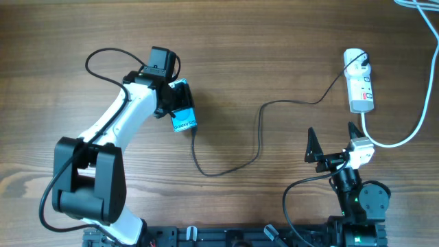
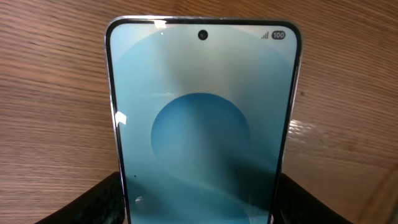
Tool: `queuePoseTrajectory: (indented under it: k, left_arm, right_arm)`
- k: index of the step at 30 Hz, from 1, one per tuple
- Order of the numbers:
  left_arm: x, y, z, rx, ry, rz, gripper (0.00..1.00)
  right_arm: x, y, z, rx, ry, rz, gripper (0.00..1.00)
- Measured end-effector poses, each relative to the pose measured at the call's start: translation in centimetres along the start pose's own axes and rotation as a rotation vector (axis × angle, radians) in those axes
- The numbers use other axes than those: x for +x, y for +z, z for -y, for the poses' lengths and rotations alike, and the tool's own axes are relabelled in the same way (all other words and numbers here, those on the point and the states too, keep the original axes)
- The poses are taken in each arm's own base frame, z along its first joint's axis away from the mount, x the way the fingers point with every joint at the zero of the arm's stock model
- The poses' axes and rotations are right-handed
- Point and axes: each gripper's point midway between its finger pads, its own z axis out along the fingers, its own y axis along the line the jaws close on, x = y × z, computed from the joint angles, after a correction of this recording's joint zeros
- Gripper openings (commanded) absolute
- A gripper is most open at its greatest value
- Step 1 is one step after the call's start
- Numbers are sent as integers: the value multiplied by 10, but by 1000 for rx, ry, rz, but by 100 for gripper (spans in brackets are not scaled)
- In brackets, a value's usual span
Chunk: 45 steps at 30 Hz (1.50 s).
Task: Plug charger to phone and switch on socket
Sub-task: 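Move the right gripper toward the phone held by the left gripper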
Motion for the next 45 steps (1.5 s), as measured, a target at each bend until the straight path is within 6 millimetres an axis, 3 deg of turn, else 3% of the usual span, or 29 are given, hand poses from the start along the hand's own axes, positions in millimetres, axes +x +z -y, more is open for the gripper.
queuePoseTrajectory:
  k: [7,13,15,16,21,24,27,29,32,33,39,45]
  left_arm:
    - [1,-6,8,170,2,-66,66]
    - [5,-11,19,274,16,-101,66]
    - [6,-12,22,292,19,-108,66]
    - [6,-12,22,293,19,-110,66]
    - [7,-13,24,302,22,-113,67]
    - [7,-13,24,304,22,-113,67]
    - [7,-13,24,304,22,-115,67]
    - [7,-13,24,304,22,-115,67]
    - [7,-13,24,303,22,-115,67]
    - [7,-13,24,304,22,-115,67]
    - [7,-13,24,303,22,-115,67]
    - [7,-13,24,304,22,-115,67]
  right_arm:
    - [0,0,0,0,76,0,100]
    - [5,0,-13,-73,188,-54,100]
    - [-5,-1,-16,-77,204,-90,100]
    - [-14,0,-17,-80,208,-103,100]
    - [-117,7,-39,-175,245,-179,100]
    - [-144,18,-50,-229,299,-312,100]
    - [-151,36,-60,-297,344,-404,100]
    - [-149,50,-64,-340,368,-435,98]
    - [-129,65,-72,-397,466,-528,80]
    - [-123,68,-75,-420,499,-557,79]
    - [-84,79,-95,-521,618,-740,79]
    - [-36,83,-147,-633,594,-930,85]
